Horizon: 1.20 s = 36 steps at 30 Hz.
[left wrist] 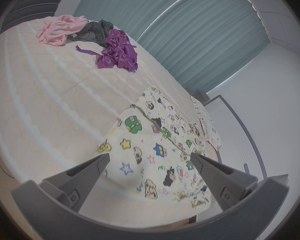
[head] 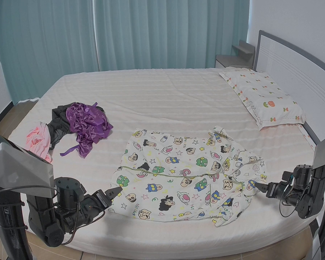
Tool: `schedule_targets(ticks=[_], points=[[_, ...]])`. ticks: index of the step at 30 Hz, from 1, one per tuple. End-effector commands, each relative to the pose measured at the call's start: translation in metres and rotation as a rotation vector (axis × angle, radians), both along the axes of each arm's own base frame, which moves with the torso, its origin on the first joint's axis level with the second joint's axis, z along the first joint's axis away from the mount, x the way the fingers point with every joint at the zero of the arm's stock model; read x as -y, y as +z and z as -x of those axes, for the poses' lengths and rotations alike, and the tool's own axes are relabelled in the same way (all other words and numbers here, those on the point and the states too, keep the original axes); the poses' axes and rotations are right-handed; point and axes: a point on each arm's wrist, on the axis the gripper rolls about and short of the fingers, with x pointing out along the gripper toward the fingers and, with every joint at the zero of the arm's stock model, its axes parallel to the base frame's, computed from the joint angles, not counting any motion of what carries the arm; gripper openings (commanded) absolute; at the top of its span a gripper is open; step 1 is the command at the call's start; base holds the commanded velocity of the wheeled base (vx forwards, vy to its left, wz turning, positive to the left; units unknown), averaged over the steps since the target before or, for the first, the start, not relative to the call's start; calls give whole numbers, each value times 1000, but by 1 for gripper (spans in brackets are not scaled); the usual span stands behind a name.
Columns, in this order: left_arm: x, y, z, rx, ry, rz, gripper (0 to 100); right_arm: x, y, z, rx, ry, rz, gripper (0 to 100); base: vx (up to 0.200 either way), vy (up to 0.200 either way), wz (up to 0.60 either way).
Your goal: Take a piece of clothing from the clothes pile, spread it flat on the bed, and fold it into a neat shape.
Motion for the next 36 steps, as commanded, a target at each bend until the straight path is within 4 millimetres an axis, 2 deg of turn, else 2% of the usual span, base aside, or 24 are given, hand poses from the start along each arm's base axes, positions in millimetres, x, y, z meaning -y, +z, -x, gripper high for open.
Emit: schedule_targets(ticks=[1,6,7,8,10,13,21,23,28,33,36], points=[[0,-3,-1,-1,0,1,100,-10,8,16,-15,39,-11,100,0,0,0],[3,-6,0,-10,-9,-3,100,-30,2,34,-98,131,-25,100,0,0,0],[3,-7,0,-14,-11,-6,100,-40,-1,39,-127,179,-27,100,0,0,0],[3,-7,0,-14,-11,-6,100,-40,-1,39,-127,179,-27,100,0,0,0],[4,-8,1,-17,-16,-7,100,-57,-11,44,-178,246,-15,100,0,0,0],[4,-8,1,-19,-16,-7,100,-67,-15,46,-196,290,-9,100,0,0,0],[5,-11,1,-30,-16,-13,100,-78,-20,43,-199,317,-11,100,0,0,0],[5,-12,1,-31,-17,-13,100,-82,-21,34,-167,324,-11,100,0,0,0],[6,-13,2,-35,-19,-16,100,-89,-23,29,-150,334,-5,100,0,0,0],[6,-14,2,-37,-22,-19,100,-97,-20,29,-126,343,16,100,0,0,0],[6,-14,2,-37,-22,-19,100,-108,-5,32,-65,335,47,100,0,0,0]])
